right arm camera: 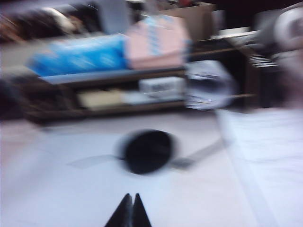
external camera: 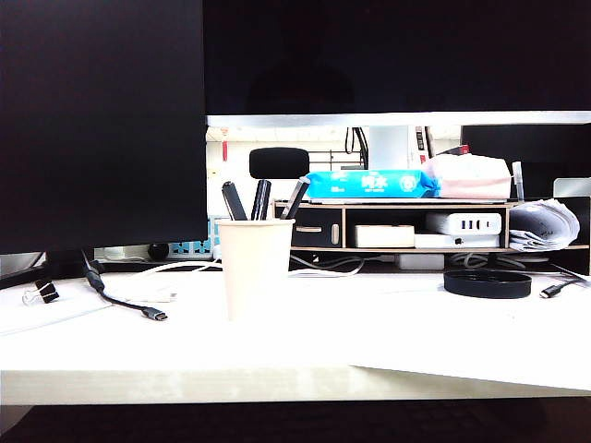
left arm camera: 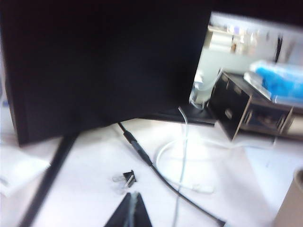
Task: Pick up the marker from the paper cup and put it on the table.
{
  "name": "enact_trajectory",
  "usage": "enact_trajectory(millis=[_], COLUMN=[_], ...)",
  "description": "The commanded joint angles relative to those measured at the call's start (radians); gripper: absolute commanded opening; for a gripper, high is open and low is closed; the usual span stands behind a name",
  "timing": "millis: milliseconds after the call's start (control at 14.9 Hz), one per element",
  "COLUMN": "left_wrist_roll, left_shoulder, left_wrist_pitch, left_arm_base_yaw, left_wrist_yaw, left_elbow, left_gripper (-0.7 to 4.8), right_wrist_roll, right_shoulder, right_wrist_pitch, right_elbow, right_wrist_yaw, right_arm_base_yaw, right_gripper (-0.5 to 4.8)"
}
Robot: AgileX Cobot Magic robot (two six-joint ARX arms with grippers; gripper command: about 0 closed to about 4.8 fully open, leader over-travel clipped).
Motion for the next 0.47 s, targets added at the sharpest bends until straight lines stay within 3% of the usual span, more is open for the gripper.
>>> enact_trajectory(millis=[67, 134, 201, 336, 470], left_wrist_roll=[-0.175, -0.208, -0.236, -0.436, -0.468], left_shoulder=[0.000, 0.000, 0.000, 0.000, 0.008], left_wrist_pitch=[0.000, 0.050, 0.069, 0.076, 0.051], left_arm_base_yaw=[-0.001, -0.002, -0.002, -0.002, -0.002], left_wrist_yaw=[0.051, 0.153, 0.186, 0.265, 0.364], left_elbow=[0.002, 0.003, 0.005, 0.023, 0.065], left_gripper=[-0.05, -0.05, -0.05, -0.05, -0.05], right_wrist_roll=[0.144, 0.199, 0.228, 0.252, 0.254], right_shoulder=[0.000, 0.000, 0.002, 0.005, 0.006], right_wrist_pitch=[0.087, 0.084, 0.080, 0.065, 0.029], right_elbow=[0.002, 0.009, 0.014, 0.056, 0.120], right_wrist_yaw=[-0.132, -0.200, -0.243, -0.345, -0.375], right_arm_base_yaw=[0.005, 0.005, 0.005, 0.026, 0.071], right_gripper=[-0.06, -0.06, -0.06, -0.06, -0.06])
